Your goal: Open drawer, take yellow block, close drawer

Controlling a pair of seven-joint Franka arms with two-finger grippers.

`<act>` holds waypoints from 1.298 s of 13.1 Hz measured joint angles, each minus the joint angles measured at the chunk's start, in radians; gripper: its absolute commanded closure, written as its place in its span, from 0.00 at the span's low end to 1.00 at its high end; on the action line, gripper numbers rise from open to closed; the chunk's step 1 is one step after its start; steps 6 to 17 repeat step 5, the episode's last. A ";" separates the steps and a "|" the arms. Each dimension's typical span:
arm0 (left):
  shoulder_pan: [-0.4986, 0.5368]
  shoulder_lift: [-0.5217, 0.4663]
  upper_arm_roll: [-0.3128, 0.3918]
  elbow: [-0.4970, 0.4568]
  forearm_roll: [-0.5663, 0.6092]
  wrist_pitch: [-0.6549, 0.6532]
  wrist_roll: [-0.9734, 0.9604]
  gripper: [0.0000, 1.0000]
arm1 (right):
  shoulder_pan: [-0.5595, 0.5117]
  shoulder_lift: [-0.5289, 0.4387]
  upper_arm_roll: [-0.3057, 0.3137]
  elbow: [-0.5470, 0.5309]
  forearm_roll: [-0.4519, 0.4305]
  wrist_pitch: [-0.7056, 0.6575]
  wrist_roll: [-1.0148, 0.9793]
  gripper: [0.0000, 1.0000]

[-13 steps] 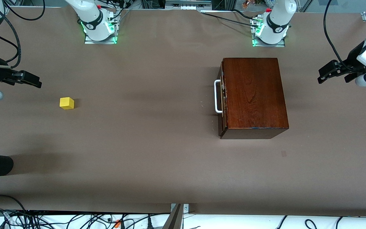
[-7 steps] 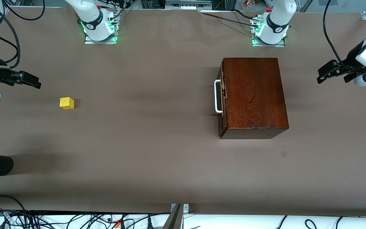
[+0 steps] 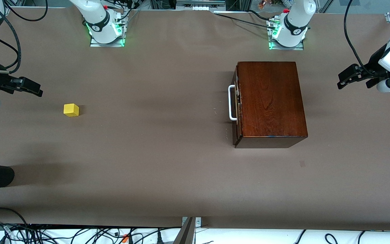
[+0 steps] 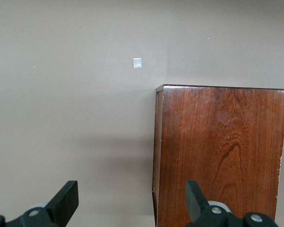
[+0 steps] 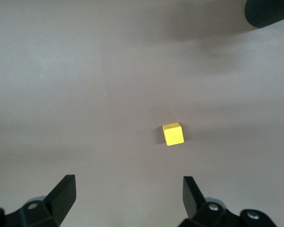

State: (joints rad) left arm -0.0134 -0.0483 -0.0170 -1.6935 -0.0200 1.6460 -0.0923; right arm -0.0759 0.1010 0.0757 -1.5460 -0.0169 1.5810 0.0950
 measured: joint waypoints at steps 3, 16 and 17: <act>0.000 0.000 0.000 0.000 0.000 -0.002 0.000 0.00 | 0.000 -0.010 0.001 0.000 0.000 -0.001 0.000 0.00; 0.000 0.000 0.000 0.000 0.000 -0.002 0.000 0.00 | 0.000 -0.010 0.002 -0.001 0.000 -0.001 0.000 0.00; 0.000 0.000 0.000 0.000 0.000 -0.002 0.000 0.00 | 0.000 -0.010 0.002 -0.001 0.000 -0.001 0.000 0.00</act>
